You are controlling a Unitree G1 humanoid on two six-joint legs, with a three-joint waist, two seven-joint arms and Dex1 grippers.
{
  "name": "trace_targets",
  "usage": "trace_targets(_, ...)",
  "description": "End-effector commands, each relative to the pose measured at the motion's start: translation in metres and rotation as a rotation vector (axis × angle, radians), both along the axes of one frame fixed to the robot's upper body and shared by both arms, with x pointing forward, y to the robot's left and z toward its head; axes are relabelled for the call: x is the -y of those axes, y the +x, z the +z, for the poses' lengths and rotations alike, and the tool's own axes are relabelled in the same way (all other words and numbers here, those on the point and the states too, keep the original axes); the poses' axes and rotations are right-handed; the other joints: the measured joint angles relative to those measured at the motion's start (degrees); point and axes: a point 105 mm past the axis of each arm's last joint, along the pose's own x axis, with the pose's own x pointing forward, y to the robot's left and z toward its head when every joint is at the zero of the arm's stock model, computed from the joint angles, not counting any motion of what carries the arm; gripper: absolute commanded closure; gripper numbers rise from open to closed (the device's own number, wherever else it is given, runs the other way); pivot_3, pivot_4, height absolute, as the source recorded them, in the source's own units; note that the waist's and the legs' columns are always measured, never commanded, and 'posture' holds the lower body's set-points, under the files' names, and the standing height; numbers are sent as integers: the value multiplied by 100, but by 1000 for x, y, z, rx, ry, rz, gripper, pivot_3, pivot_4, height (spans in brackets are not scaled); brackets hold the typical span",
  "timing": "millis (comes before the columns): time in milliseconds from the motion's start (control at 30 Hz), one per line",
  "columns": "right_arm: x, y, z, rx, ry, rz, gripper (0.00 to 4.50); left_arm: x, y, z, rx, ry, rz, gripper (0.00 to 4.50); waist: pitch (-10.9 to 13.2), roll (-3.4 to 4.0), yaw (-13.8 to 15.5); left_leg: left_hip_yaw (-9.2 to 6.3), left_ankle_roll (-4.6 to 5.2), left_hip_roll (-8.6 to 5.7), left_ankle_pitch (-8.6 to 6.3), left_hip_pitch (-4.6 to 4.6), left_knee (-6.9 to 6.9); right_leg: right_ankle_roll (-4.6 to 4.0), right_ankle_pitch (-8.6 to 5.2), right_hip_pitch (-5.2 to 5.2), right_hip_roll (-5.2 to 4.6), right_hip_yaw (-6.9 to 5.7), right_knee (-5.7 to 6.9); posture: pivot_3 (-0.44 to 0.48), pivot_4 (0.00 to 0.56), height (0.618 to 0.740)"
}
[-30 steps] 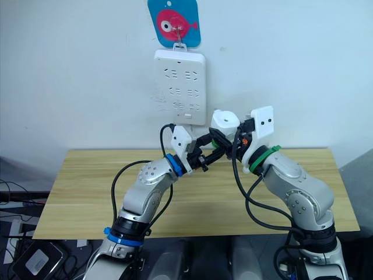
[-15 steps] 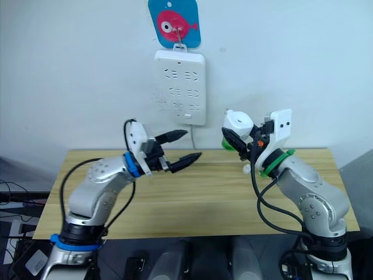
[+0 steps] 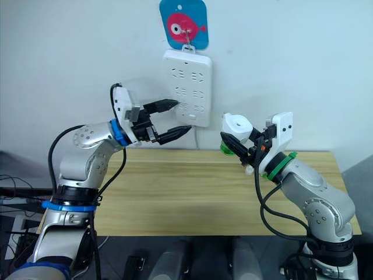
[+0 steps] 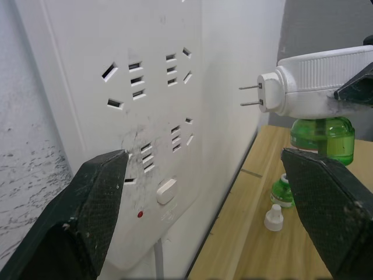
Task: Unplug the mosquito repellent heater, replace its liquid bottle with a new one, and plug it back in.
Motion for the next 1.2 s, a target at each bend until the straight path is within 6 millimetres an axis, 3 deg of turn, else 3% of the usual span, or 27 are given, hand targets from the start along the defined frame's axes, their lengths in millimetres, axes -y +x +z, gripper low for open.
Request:
trace_targets(33, 2, -9, 17, 79, 18, -9, 1366, -4, 2, 21, 67, -30, 23, 0, -2, -3, 0, 1, 3, -3, 6, 0, 0, 4, 5, 0, 0, 5, 0, -17, 196, 740)
trace_targets(300, 3, -11, 19, 91, 17, -6, 1366, -10, -20, 21, 22, -10, -29, 0, -16, -10, -124, 1, 6, -2, 7, 0, -8, 3, 10, -6, -1, 10, 2, -21, 199, 740)
trace_targets(600, -4, -15, 24, 111, 6, 52, 1366, -24, -26, 25, -34, -53, 14, 0, -19, -8, -179, 4, 7, 4, 7, 0, -15, 3, 10, -11, 0, 7, 3, -6, 210, 740)
trace_targets(933, -8, -15, 27, 114, 15, 60, 1366, -43, -4, 35, 7, -78, 109, 0, -19, -8, -210, 3, 7, 2, 6, -1, -15, 3, 10, -11, 0, 8, 3, -14, 216, 740)
trace_targets(1200, -11, -13, 30, 122, 16, 73, 1366, -24, 12, 22, 0, -37, 52, 0, -20, -8, -219, 2, 7, -1, 6, -2, -14, 3, 10, -11, -1, 7, 2, -18, 219, 740)
